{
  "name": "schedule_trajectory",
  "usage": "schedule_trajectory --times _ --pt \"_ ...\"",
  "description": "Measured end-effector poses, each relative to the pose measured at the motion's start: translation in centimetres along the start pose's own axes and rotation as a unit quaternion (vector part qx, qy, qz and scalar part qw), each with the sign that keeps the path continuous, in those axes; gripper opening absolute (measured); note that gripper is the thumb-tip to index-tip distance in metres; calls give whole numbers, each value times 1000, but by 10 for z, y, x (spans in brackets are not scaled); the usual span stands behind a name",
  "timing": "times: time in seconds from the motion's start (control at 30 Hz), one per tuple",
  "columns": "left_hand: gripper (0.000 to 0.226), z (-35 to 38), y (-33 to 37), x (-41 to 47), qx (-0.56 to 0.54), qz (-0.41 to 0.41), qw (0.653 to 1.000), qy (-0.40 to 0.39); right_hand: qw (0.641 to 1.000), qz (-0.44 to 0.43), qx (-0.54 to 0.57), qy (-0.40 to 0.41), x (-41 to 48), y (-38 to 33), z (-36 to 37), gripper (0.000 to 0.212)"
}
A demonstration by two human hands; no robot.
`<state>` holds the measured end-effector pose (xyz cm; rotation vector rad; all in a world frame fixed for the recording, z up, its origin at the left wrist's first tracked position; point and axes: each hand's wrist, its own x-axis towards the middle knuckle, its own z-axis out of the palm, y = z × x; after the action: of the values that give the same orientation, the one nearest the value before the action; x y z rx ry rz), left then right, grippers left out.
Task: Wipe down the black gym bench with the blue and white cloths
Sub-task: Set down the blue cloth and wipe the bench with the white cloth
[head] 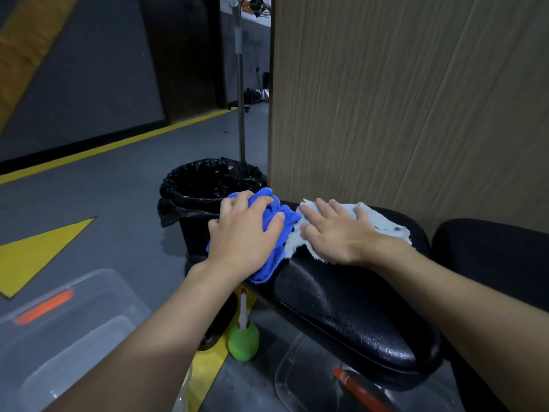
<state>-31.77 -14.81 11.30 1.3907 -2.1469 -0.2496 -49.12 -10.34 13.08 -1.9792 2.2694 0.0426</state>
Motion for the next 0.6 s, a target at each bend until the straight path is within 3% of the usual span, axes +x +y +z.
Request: schedule_trajectory --times 0.2,0.6 --pt "37 1 2 -1 8 -1 1000 10 1000 22 -6 -4 3 0 2 64" --pt "42 -1 2 -6 -2 32 999 14 993 -86 -63 48 -109 -10 22 67"
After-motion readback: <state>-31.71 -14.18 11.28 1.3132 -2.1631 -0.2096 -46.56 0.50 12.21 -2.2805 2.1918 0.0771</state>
